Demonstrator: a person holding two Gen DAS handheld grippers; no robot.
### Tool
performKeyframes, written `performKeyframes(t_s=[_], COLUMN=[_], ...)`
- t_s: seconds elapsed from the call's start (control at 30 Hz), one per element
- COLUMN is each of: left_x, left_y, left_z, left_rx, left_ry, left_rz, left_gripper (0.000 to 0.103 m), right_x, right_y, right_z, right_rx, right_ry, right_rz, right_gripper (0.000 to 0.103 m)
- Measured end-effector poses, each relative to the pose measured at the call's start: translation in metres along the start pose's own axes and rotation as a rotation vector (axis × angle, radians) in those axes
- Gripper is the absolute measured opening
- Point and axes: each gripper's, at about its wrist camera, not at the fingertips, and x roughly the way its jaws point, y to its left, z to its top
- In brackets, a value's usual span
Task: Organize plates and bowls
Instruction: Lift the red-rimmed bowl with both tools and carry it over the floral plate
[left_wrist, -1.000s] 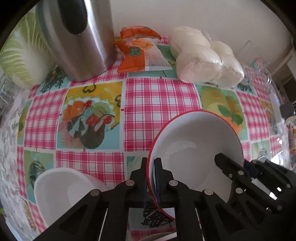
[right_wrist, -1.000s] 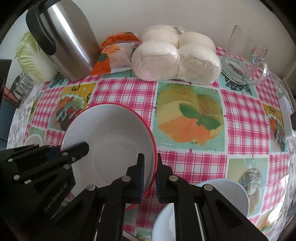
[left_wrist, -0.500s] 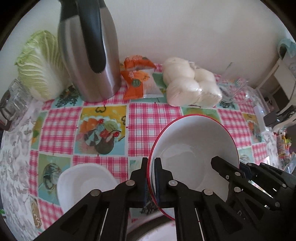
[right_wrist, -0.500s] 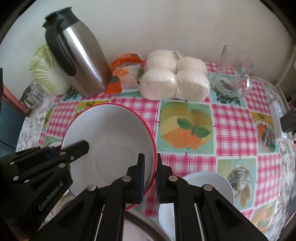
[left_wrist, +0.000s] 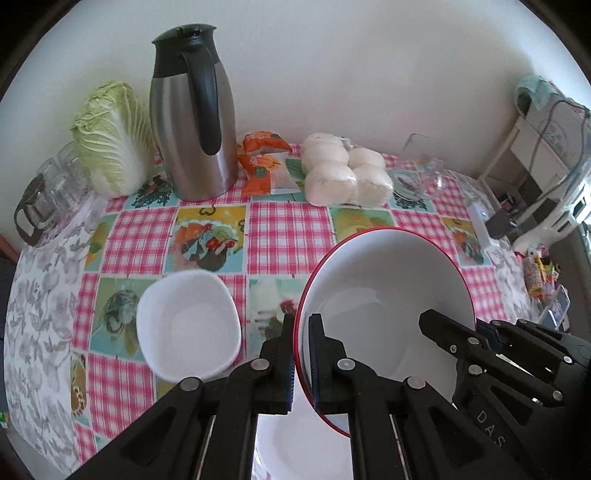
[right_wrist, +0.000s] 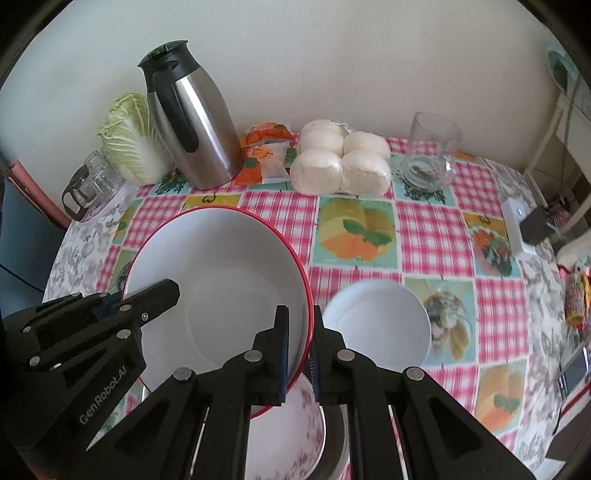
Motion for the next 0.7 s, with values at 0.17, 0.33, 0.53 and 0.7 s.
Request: performKeyframes(t_s=[0.17,0.33,0.53,0.7], left_x=[-0.015,-0.025,-0.027,-0.018], left_y=[-0.005,-0.007,-0.002,0.001], left_z=[-0.02,-0.04,-0.065,-0.083], left_rx=[-0.006,-0.021,-0.043,-0.072], left_ry=[-0.015,-0.013,-0.004,0.02], left_rz=[0.003,0.014,0.009,0.001], left_gripper=[0.007,0.007,0.007,0.007], right_x=[-0.015,-0.023,-0.022,-0.013], right_y=[0.005,0.01,0.014,0.015], right_z=[-0.024,-0.046,-0.069,-0.086], right_rx=[-0.014,-0.013,-0.019,-0.024], right_ry=[0.004,0.015,0.036,0.066], right_rz=[-0.011,-0.003,0.007,0.006], right_gripper=[0.01,0.011,0.011,0.011])
